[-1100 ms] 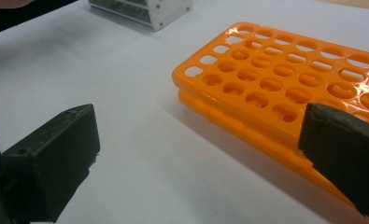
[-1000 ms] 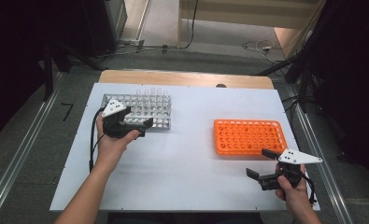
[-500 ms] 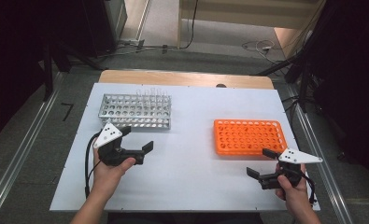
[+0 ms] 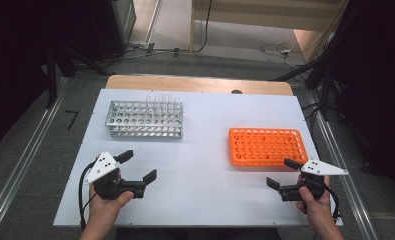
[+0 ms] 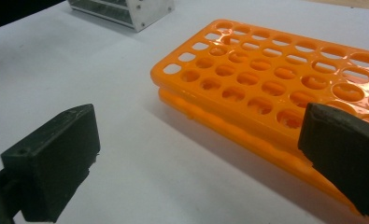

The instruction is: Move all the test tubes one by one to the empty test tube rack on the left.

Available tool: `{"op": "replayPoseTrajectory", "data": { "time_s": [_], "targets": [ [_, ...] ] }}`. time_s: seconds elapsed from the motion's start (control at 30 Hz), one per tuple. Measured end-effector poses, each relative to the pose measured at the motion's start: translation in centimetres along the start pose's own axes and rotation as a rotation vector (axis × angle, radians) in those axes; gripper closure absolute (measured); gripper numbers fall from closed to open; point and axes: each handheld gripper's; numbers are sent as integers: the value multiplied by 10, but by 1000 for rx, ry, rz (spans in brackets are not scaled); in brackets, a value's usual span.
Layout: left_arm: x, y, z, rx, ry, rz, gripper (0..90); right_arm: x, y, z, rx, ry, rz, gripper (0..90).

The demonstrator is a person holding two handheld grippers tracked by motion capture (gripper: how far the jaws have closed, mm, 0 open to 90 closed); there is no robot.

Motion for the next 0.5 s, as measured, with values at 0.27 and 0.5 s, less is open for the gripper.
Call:
{"op": "replayPoseTrajectory", "data": {
  "time_s": [0.27, 0.5],
  "targets": [
    [-5, -8, -1, 9, 11, -28, 0, -1, 1, 0, -14, 5, -1, 0],
    [-5, -7, 0, 12, 5, -27, 0, -1, 2, 2, -16, 2, -1, 0]
  ]
}}
Point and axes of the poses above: each handheld gripper's, and its own axes: z roughly forward along the jaws, x roughly out of its top, y roughly to its right, and after that the axes turned 5 degrees about z, right-handed
